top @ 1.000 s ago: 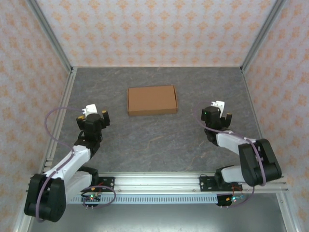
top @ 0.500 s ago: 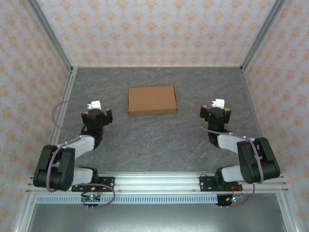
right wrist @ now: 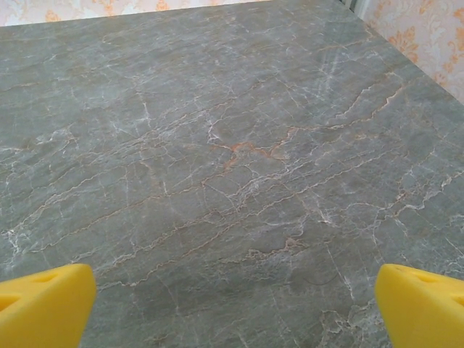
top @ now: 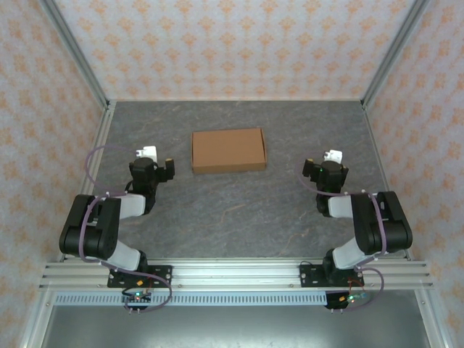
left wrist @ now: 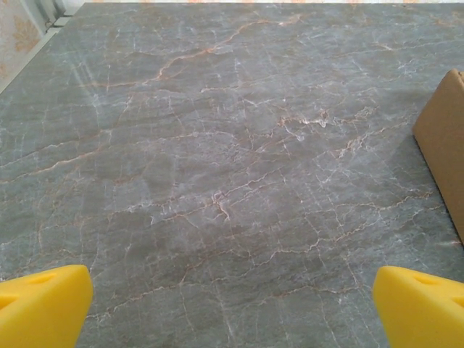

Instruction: Fold the paper box

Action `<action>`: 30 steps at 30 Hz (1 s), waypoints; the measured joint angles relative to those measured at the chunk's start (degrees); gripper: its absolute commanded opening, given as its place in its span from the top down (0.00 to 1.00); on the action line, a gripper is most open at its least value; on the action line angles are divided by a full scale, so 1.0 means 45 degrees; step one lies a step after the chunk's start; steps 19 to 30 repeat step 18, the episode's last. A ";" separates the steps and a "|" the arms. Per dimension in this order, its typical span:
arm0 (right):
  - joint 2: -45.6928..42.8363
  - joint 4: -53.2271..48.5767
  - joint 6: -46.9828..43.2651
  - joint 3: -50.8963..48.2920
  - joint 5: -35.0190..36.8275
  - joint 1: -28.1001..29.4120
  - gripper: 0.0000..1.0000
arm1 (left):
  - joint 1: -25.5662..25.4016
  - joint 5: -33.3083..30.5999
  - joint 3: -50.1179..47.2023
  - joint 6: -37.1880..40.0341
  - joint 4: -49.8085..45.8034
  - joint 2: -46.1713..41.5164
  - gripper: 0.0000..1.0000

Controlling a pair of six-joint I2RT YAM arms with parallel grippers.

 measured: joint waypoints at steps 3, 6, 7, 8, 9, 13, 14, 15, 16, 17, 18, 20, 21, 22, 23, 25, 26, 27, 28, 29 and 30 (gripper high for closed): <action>0.0000 0.0005 0.0073 0.0000 -0.0005 0.0005 0.01 | 0.0000 0.0024 0.0000 0.0000 0.0044 0.0000 0.00; 0.0000 0.0005 0.0117 0.0000 0.0000 0.0005 0.01 | 0.0000 0.0024 0.0000 0.0000 0.0083 0.0000 0.00; 0.0000 0.0005 0.0117 0.0000 0.0000 0.0005 0.01 | 0.0000 0.0024 0.0000 0.0000 0.0083 0.0000 0.00; 0.0000 0.0005 0.0117 0.0000 0.0000 0.0005 0.01 | 0.0000 0.0024 0.0000 0.0000 0.0083 0.0000 0.00; 0.0000 0.0005 0.0117 0.0000 -0.0005 0.0005 0.01 | 0.0000 0.0029 0.0000 0.0000 0.0083 0.0000 0.00; 0.0000 0.0005 0.0117 0.0000 0.0000 0.0005 0.01 | 0.0000 0.0029 0.0000 0.0000 0.0083 0.0000 0.00; 0.0000 0.0005 0.0117 0.0000 -0.0005 0.0005 0.01 | 0.0000 0.0024 0.0000 0.0000 0.0083 0.0000 0.00; 0.0000 -0.0005 0.0117 0.0010 -0.0005 0.0000 0.01 | 0.0000 0.0024 0.0000 0.0000 0.0083 0.0000 0.00; 0.0000 -0.0005 0.0121 0.0024 -0.0010 -0.0010 0.01 | 0.0000 0.0029 0.0000 0.0000 0.0083 0.0000 0.00; 0.0000 -0.0010 0.0126 0.0044 -0.0024 -0.0034 0.01 | 0.0000 0.0029 0.0000 0.0000 0.0083 0.0000 0.00; 0.0000 -0.0010 0.0126 0.0068 -0.0053 -0.0068 0.01 | 0.0000 0.0029 0.0000 0.0000 0.0083 0.0000 0.00; 0.0000 -0.0010 0.0126 0.0068 -0.0053 -0.0068 0.01 | 0.0000 0.0029 0.0000 0.0000 0.0083 0.0000 0.00; 0.0000 -0.0010 0.0126 0.0068 -0.0053 -0.0068 0.01 | 0.0000 0.0029 0.0000 0.0000 0.0083 0.0000 0.00; 0.0000 -0.0010 0.0126 0.0068 -0.0053 -0.0068 0.01 | 0.0000 0.0029 0.0000 0.0000 0.0083 0.0000 0.00; 0.0000 -0.0010 0.0126 0.0068 -0.0053 -0.0068 0.01 | 0.0000 0.0029 0.0000 0.0000 0.0083 0.0000 0.00; 0.0000 -0.0010 0.0126 0.0068 -0.0053 -0.0068 0.01 | 0.0000 0.0029 0.0000 0.0000 0.0083 0.0000 0.00; 0.0000 -0.0010 0.0126 0.0068 -0.0053 -0.0068 0.01 | 0.0000 0.0029 0.0000 0.0000 0.0083 0.0000 0.00; 0.0000 -0.0010 0.0126 0.0068 -0.0053 -0.0068 0.01 | 0.0000 0.0029 0.0000 0.0000 0.0083 0.0000 0.00; 0.0000 -0.0010 0.0126 0.0068 -0.0053 -0.0068 0.01 | 0.0000 0.0029 0.0000 0.0000 0.0083 0.0000 0.00; 0.0000 -0.0010 0.0126 0.0068 -0.0053 -0.0068 0.01 | 0.0000 0.0029 0.0000 0.0000 0.0083 0.0000 0.00; 0.0000 -0.0010 0.0126 0.0068 -0.0053 -0.0068 0.01 | 0.0000 0.0029 0.0000 0.0000 0.0083 0.0000 0.00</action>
